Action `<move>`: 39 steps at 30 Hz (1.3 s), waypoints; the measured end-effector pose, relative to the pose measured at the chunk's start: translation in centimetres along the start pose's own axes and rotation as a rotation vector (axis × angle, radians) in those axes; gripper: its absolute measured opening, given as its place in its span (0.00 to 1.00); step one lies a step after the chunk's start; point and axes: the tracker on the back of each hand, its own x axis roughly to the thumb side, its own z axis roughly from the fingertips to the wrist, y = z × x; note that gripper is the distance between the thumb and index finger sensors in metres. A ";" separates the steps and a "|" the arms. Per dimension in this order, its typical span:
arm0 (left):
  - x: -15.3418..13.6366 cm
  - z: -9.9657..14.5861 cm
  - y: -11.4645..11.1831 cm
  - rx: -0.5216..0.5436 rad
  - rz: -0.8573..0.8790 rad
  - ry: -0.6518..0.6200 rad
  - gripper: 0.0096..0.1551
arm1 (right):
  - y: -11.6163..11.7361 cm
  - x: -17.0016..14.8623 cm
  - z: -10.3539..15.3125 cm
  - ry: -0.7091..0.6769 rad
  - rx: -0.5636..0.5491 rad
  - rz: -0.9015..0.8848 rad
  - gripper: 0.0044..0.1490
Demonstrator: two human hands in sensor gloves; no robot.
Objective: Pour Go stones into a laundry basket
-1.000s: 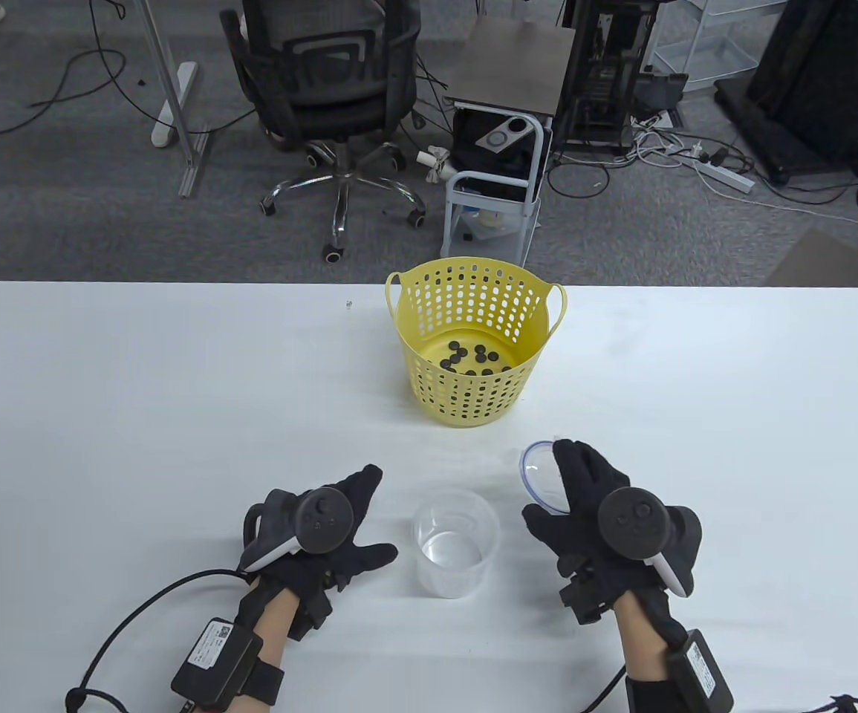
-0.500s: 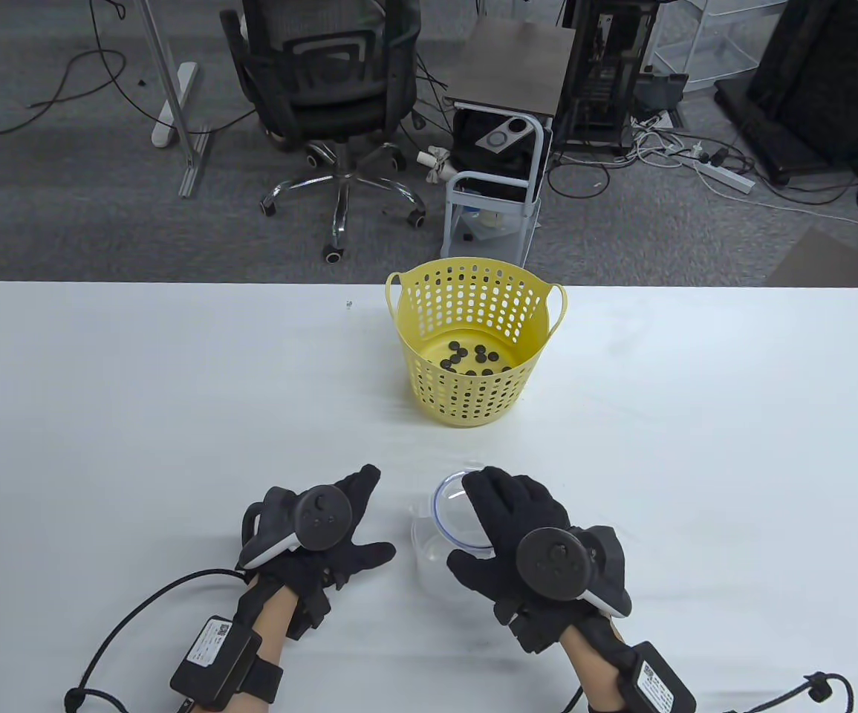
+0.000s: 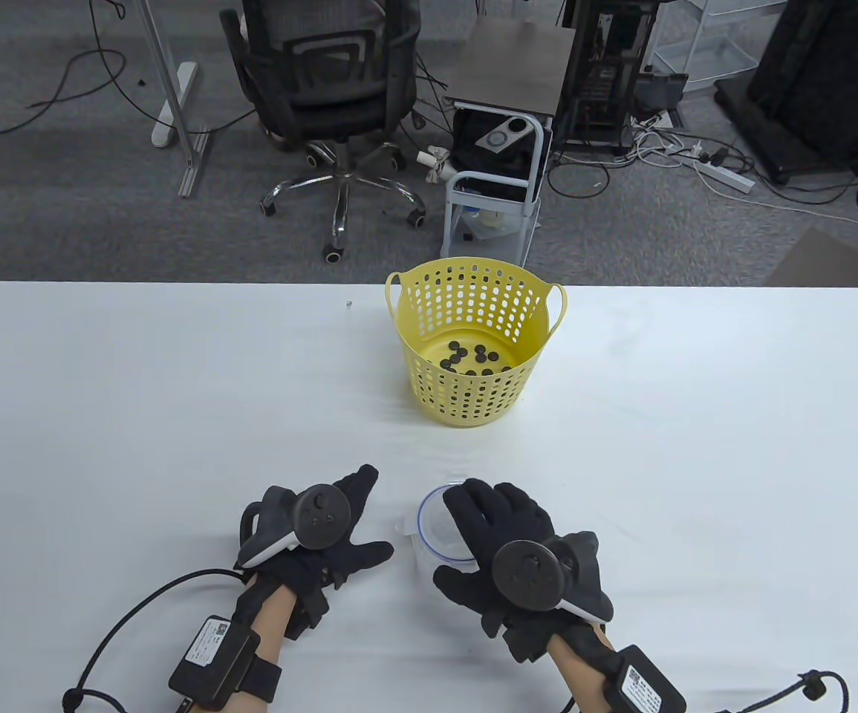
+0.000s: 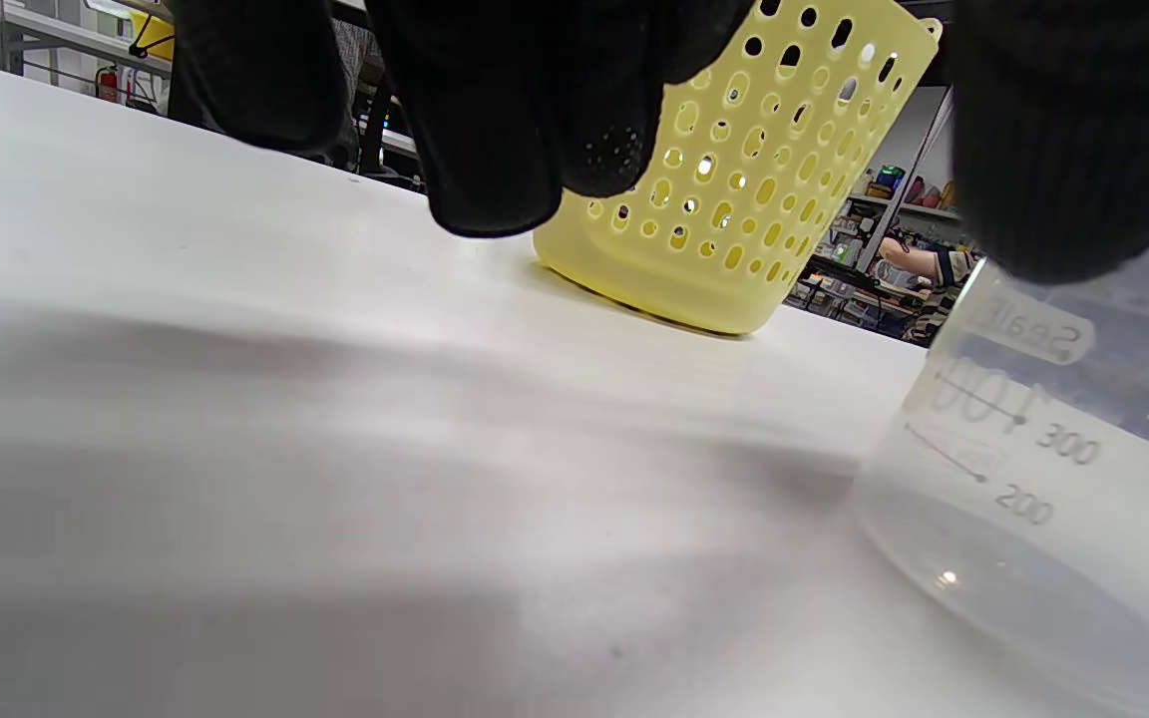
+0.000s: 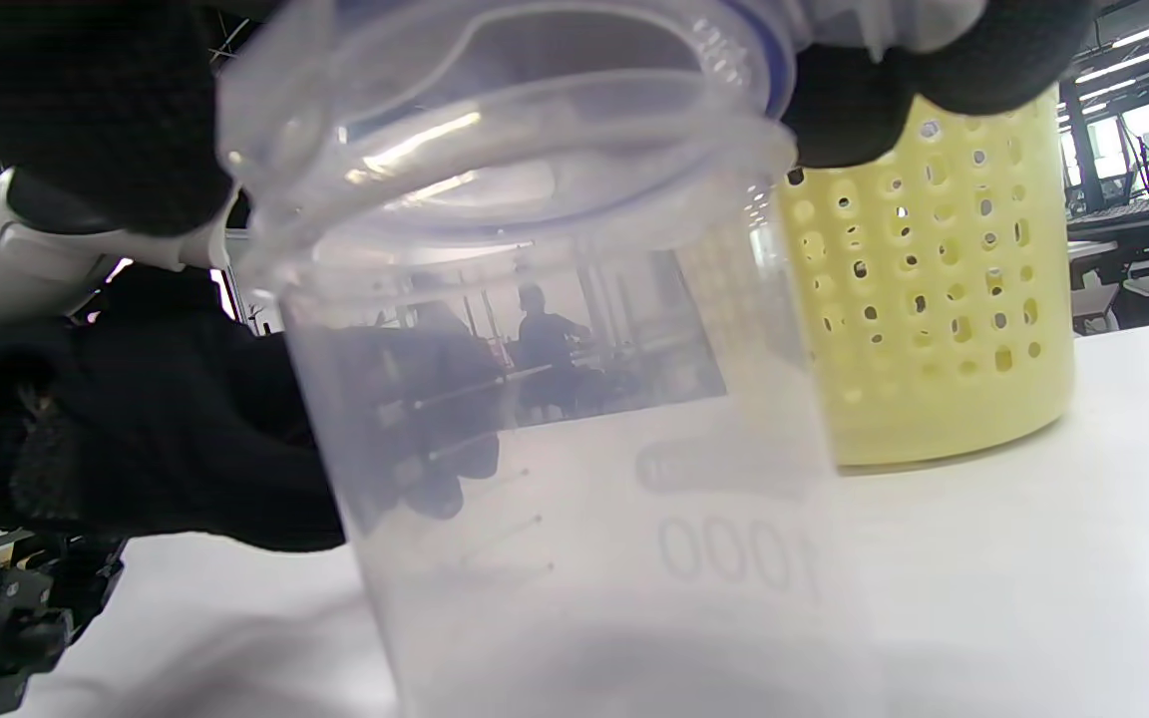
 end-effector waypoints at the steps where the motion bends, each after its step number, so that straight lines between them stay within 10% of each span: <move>1: 0.0 0.0 0.0 0.000 0.004 -0.001 0.64 | 0.0 0.0 0.0 0.000 0.007 0.001 0.60; 18: 0.0 1.4 1.8 0.198 0.590 0.048 0.44 | -0.4 -0.2 0.5 -0.020 -0.023 -0.032 0.55; 25: 2.5 2.0 1.0 0.181 0.689 0.142 0.44 | -1.5 -3.5 0.9 0.163 -0.158 -0.263 0.52; 31: 3.7 1.6 0.6 0.155 0.664 0.180 0.43 | 0.5 -6.9 1.1 0.428 -0.073 -0.590 0.49; 39: 4.4 1.3 0.0 0.027 0.731 0.219 0.37 | 1.7 -6.6 0.8 0.430 -0.019 -0.585 0.41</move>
